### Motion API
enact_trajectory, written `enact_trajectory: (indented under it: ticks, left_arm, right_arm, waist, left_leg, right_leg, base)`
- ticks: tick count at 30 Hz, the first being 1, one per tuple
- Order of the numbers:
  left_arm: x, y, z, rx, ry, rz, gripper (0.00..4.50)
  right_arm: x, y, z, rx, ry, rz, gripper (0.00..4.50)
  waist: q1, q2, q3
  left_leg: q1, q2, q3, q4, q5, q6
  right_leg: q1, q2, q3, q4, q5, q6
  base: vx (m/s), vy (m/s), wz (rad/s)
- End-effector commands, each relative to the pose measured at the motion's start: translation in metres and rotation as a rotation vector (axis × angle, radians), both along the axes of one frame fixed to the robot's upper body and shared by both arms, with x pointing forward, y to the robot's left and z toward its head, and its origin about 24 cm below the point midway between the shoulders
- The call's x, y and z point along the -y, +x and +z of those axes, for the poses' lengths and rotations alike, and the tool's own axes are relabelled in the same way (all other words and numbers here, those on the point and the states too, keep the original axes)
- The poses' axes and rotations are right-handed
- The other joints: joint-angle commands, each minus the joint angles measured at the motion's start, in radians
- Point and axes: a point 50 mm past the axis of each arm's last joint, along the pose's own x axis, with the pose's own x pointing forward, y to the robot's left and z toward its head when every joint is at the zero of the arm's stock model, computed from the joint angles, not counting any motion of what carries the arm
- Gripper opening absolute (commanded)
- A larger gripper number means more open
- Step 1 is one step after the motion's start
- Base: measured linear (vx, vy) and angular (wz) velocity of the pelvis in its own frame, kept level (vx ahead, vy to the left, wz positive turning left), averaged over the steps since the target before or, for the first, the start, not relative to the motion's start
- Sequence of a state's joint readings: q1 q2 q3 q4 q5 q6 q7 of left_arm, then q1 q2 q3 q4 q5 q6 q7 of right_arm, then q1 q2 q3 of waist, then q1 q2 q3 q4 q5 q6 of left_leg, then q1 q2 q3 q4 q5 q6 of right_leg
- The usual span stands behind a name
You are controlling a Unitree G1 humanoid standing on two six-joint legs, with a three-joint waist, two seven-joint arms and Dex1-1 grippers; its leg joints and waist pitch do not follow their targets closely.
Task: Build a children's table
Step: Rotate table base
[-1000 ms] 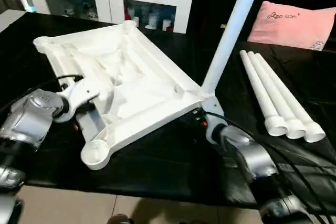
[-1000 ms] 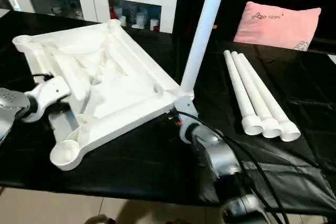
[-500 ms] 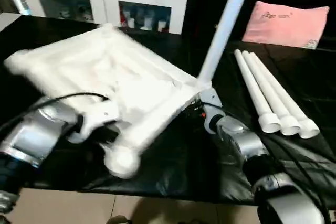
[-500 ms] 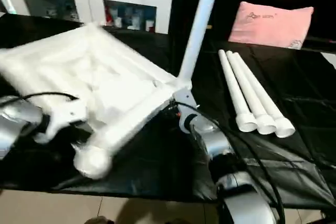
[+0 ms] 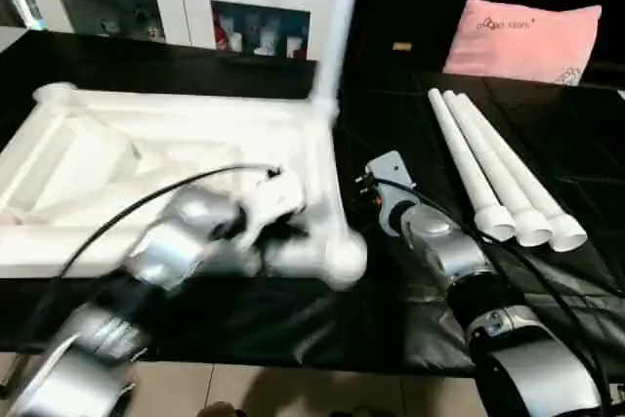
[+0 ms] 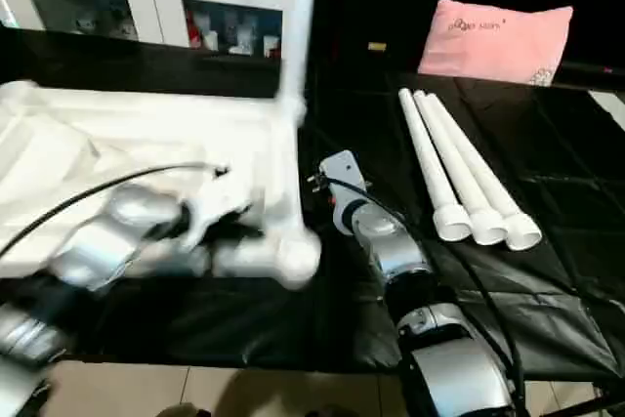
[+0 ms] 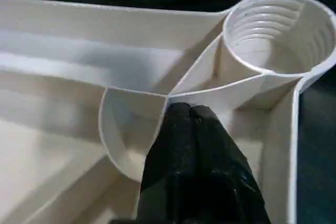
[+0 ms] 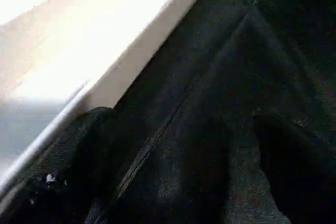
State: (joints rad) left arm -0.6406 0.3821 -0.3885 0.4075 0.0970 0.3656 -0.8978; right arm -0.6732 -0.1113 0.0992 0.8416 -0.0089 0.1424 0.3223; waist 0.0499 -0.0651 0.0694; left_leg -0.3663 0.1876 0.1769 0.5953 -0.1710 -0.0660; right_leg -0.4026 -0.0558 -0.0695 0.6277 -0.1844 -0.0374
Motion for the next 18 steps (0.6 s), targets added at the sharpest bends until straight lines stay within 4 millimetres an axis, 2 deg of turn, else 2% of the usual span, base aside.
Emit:
enact_trajectory:
  ticks: [1,3,4,6,10,11,12,13,14,15,18]
  left_arm:
    - [0.002,0.007,0.009,0.061,-0.018,0.031,0.06]
    - [0.006,0.006,0.010,0.069,-0.041,0.023,0.06]
    - [0.006,0.006,0.010,0.069,-0.041,0.023,0.06]
    - [0.010,0.005,0.012,0.090,-0.075,-0.018,0.06]
    - [0.012,-0.004,0.022,0.099,-0.195,-0.089,0.06]
    - [0.012,-0.004,0.022,0.099,-0.195,-0.089,0.06]
    - [0.010,-0.009,0.027,0.103,-0.248,-0.085,0.06]
    - [0.010,-0.009,0.027,0.103,-0.248,-0.085,0.06]
    - [0.005,-0.011,0.031,0.073,-0.297,-0.052,0.34]
    - [0.000,-0.013,0.034,0.075,-0.306,-0.040,0.42]
    - [-0.005,-0.016,0.037,0.078,-0.310,-0.035,0.48]
  right_arm:
    - [0.008,0.004,0.011,0.042,0.008,-0.018,4.50]
    - [0.017,0.007,0.017,0.065,0.006,-0.043,4.50]
    - [0.017,0.007,0.017,0.065,0.006,-0.043,4.50]
    - [0.030,0.010,0.025,0.094,-0.007,-0.086,4.50]
    - [0.064,0.020,0.041,0.124,-0.042,-0.232,4.50]
    - [0.064,0.020,0.041,0.124,-0.042,-0.232,4.50]
    - [0.081,0.025,0.046,0.116,-0.056,-0.324,4.50]
    - [0.081,0.025,0.046,0.116,-0.056,-0.324,4.50]
    - [0.093,0.028,0.048,0.086,-0.092,-0.385,4.50]
    - [0.101,0.031,0.051,0.064,-0.083,-0.413,4.50]
    - [0.107,0.032,0.052,0.034,-0.071,-0.440,4.50]
  waist:
    - [0.007,0.023,-0.080]
    - [0.009,0.023,-0.081]
    - [0.011,0.023,-0.082]
    - [0.013,0.023,-0.081]
    - [0.022,0.025,-0.078]
    - [0.021,0.025,-0.078]
    - [0.018,0.024,-0.078]
    - [0.018,0.024,-0.078]
    - [0.018,0.023,-0.076]
    - [0.013,0.023,-0.077]
    - [0.010,0.021,-0.075]
  left_leg:
    - [0.010,0.041,-0.017,-0.066,-0.193,-0.026]
    - [0.009,0.041,-0.014,-0.063,-0.168,-0.014]
    - [0.010,0.041,-0.014,-0.063,-0.164,-0.012]
    - [0.011,0.041,-0.013,-0.063,-0.164,-0.008]
    - [0.016,0.042,-0.011,-0.064,-0.193,-0.024]
    - [0.014,0.042,-0.013,-0.064,-0.194,-0.028]
    - [0.015,0.041,-0.012,-0.063,-0.209,-0.037]
    - [0.015,0.041,-0.012,-0.063,-0.209,-0.037]
    - [0.013,0.036,-0.009,-0.061,-0.214,-0.033]
    - [0.013,0.036,-0.011,-0.060,-0.212,-0.038]
    - [0.008,0.032,-0.009,-0.058,-0.217,-0.026]
  right_leg:
    - [0.060,-0.086,0.059,-0.074,-0.158,-0.174]
    - [0.059,-0.084,0.059,-0.071,-0.108,-0.192]
    - [0.060,-0.084,0.058,-0.069,-0.098,-0.195]
    - [0.060,-0.084,0.058,-0.070,-0.090,-0.200]
    - [0.056,-0.083,0.058,-0.072,-0.129,-0.198]
    - [0.058,-0.085,0.058,-0.071,-0.134,-0.198]
    - [0.056,-0.083,0.056,-0.070,-0.148,-0.198]
    - [0.056,-0.083,0.056,-0.070,-0.148,-0.198]
    - [0.056,-0.079,0.057,-0.075,-0.164,-0.184]
    - [0.056,-0.079,0.055,-0.070,-0.170,-0.192]
    - [0.056,-0.076,0.055,-0.077,-0.196,-0.172]
  base:
    - [0.000,0.000,0.00]
    - [0.000,0.000,0.00]
    - [0.000,0.000,0.00]
    - [0.000,0.000,0.00]
    - [0.000,0.000,0.00]
    - [0.000,0.000,0.00]
    - [0.000,0.000,0.00]
    - [0.000,0.000,0.00]
    - [0.000,0.000,0.00]
    - [0.000,0.000,0.00]
    - [0.000,0.000,0.00]
